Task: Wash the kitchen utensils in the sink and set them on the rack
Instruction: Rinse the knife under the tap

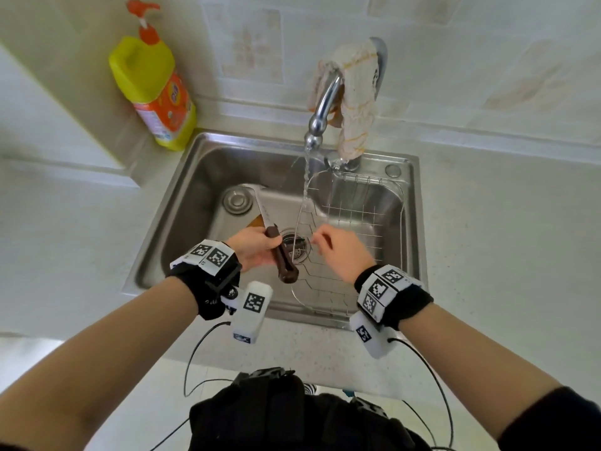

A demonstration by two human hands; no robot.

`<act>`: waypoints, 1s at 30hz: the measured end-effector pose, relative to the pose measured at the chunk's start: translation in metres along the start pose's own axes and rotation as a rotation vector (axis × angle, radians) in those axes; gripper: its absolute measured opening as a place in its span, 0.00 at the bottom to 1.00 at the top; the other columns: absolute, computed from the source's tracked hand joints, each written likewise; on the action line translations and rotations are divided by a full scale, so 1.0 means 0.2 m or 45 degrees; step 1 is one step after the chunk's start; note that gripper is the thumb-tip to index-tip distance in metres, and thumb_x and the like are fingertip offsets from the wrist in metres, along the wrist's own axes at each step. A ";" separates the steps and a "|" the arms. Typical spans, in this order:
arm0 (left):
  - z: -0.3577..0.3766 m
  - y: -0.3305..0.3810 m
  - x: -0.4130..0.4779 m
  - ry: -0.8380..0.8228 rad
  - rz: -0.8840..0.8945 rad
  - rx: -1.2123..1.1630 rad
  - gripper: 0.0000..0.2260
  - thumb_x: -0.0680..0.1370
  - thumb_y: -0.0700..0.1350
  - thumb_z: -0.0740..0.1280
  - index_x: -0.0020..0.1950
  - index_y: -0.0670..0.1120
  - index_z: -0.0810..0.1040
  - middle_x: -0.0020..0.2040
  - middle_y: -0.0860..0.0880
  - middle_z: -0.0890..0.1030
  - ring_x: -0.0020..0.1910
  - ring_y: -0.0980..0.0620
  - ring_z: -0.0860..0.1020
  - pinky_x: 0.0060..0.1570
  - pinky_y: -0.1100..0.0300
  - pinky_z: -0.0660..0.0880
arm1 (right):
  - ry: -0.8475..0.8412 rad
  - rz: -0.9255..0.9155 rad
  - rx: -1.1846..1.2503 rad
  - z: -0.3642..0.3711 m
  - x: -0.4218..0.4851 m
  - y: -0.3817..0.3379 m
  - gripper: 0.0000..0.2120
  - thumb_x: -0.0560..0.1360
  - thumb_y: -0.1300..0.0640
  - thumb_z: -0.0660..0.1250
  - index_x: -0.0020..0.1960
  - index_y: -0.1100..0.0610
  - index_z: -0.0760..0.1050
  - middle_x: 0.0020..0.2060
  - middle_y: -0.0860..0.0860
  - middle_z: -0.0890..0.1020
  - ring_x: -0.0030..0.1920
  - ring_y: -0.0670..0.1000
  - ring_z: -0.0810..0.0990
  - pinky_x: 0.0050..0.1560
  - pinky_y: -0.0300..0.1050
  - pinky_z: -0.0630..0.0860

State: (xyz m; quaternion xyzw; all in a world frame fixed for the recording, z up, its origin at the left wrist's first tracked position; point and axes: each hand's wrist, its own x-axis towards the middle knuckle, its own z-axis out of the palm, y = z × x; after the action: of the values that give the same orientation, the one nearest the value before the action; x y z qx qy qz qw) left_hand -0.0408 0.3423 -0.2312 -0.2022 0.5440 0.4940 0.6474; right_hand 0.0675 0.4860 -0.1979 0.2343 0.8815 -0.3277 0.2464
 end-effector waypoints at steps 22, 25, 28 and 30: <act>0.10 0.04 0.08 -0.023 0.051 0.904 0.05 0.78 0.42 0.64 0.53 0.45 0.73 0.53 0.42 0.78 0.42 0.50 0.77 0.43 0.63 0.74 | 0.027 0.274 -0.368 -0.14 0.08 0.07 0.12 0.81 0.53 0.53 0.56 0.59 0.70 0.48 0.54 0.80 0.46 0.53 0.78 0.45 0.46 0.74; 0.02 0.11 0.02 0.094 0.130 1.142 0.06 0.79 0.47 0.62 0.49 0.46 0.75 0.42 0.48 0.74 0.38 0.53 0.72 0.39 0.62 0.68 | 0.030 0.240 -0.339 -0.16 0.07 0.03 0.11 0.81 0.54 0.54 0.56 0.58 0.70 0.46 0.53 0.80 0.42 0.51 0.76 0.43 0.44 0.72; -0.08 0.19 -0.03 0.370 0.232 1.224 0.13 0.78 0.44 0.64 0.33 0.47 0.69 0.34 0.49 0.69 0.33 0.54 0.68 0.34 0.64 0.64 | 0.060 0.190 -0.312 -0.20 0.07 -0.03 0.11 0.81 0.53 0.54 0.56 0.58 0.70 0.48 0.53 0.79 0.44 0.51 0.77 0.46 0.46 0.75; -0.12 0.25 -0.09 0.558 0.278 1.273 0.12 0.77 0.43 0.65 0.34 0.47 0.70 0.39 0.47 0.74 0.41 0.50 0.75 0.41 0.63 0.68 | 0.081 0.113 -0.322 -0.25 0.07 -0.08 0.12 0.81 0.52 0.53 0.58 0.57 0.69 0.52 0.53 0.77 0.48 0.52 0.77 0.47 0.45 0.72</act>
State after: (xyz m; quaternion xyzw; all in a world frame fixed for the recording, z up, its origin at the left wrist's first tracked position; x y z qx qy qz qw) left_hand -0.0939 0.3366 -0.2093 0.0891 0.8518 0.1864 0.4814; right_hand 0.0339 0.5124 -0.1655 0.2504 0.9119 -0.1953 0.2599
